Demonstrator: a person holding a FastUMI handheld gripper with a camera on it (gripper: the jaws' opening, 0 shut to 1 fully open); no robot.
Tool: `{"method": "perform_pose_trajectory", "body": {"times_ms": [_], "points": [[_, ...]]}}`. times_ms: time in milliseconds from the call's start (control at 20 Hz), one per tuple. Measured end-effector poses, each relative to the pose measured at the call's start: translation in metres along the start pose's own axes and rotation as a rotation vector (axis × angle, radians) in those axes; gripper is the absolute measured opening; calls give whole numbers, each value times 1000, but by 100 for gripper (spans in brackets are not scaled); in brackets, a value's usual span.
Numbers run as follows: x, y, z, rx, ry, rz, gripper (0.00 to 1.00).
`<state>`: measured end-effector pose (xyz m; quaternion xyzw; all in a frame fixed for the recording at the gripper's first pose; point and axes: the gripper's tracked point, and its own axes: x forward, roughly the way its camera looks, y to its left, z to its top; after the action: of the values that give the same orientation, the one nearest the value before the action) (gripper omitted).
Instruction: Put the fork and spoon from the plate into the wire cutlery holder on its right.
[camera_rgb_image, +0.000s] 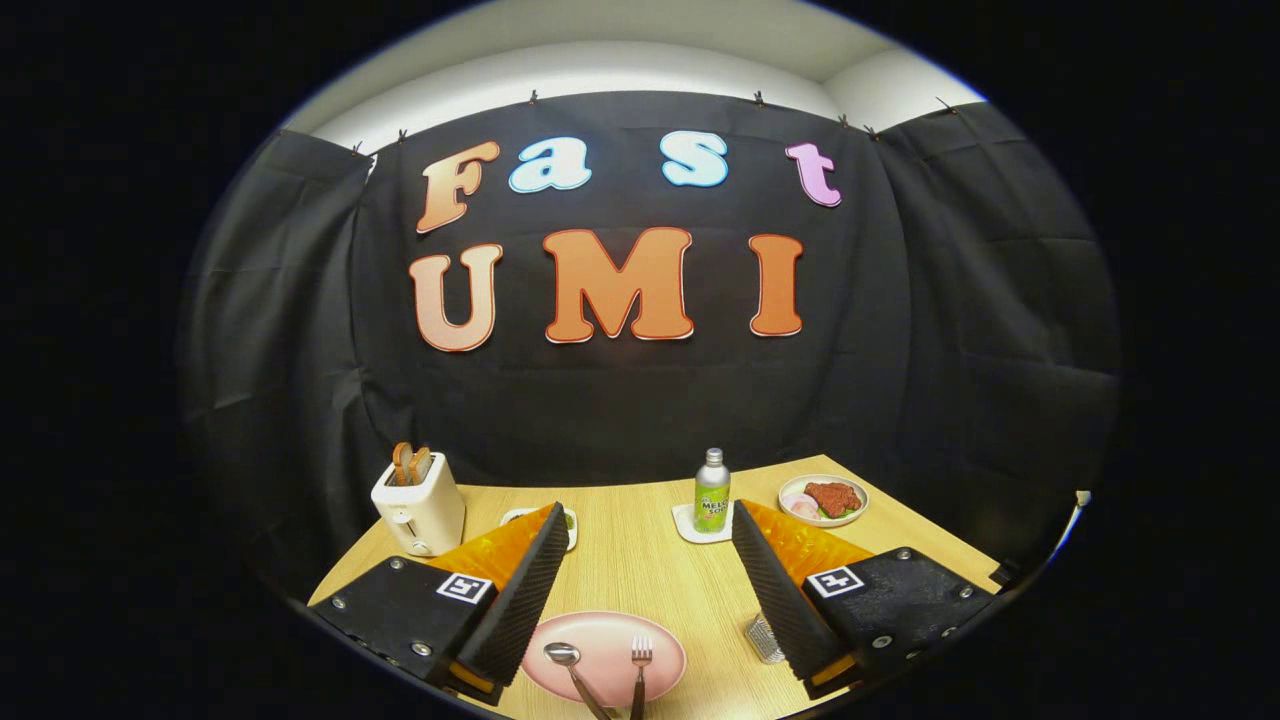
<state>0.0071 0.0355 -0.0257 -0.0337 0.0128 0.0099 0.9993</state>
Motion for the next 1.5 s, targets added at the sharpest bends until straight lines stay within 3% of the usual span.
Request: {"method": "perform_pose_trajectory", "body": {"times_ms": [400,1500], "points": [[13,9,-29,-40,39,15,98],[-1,12,-214,-165,390,74,96]]}}
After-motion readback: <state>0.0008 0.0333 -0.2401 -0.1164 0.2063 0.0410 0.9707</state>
